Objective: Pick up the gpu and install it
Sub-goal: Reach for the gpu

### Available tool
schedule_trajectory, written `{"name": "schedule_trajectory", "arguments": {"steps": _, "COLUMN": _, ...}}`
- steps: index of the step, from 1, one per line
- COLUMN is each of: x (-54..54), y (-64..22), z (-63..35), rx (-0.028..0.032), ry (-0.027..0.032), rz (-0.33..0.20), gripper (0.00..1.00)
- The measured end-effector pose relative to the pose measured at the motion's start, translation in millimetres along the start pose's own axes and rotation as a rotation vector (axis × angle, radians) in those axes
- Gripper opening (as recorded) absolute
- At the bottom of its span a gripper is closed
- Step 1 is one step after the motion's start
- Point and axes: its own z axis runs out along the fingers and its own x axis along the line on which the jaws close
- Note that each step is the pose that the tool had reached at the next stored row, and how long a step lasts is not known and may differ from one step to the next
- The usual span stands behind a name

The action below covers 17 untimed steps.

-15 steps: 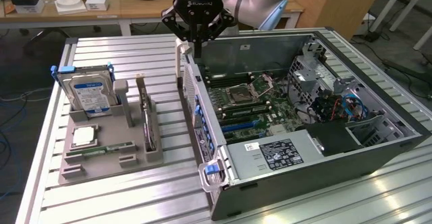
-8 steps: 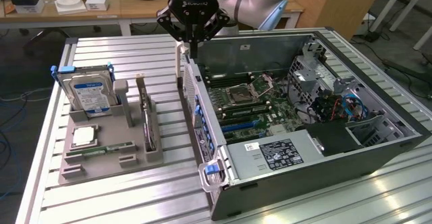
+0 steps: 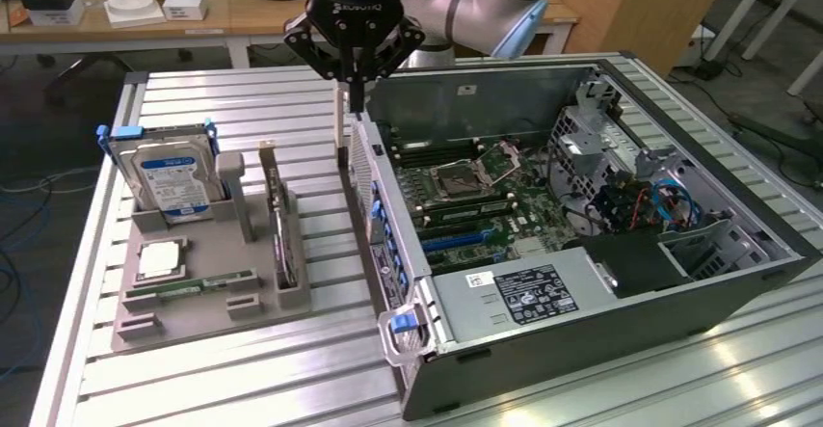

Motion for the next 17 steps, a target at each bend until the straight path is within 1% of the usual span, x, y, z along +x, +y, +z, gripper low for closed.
{"name": "schedule_trajectory", "arguments": {"steps": 17, "x": 23.7, "y": -1.8, "z": -0.1, "rx": 0.0001, "ry": 0.0000, "rz": 0.000, "gripper": 0.10}}
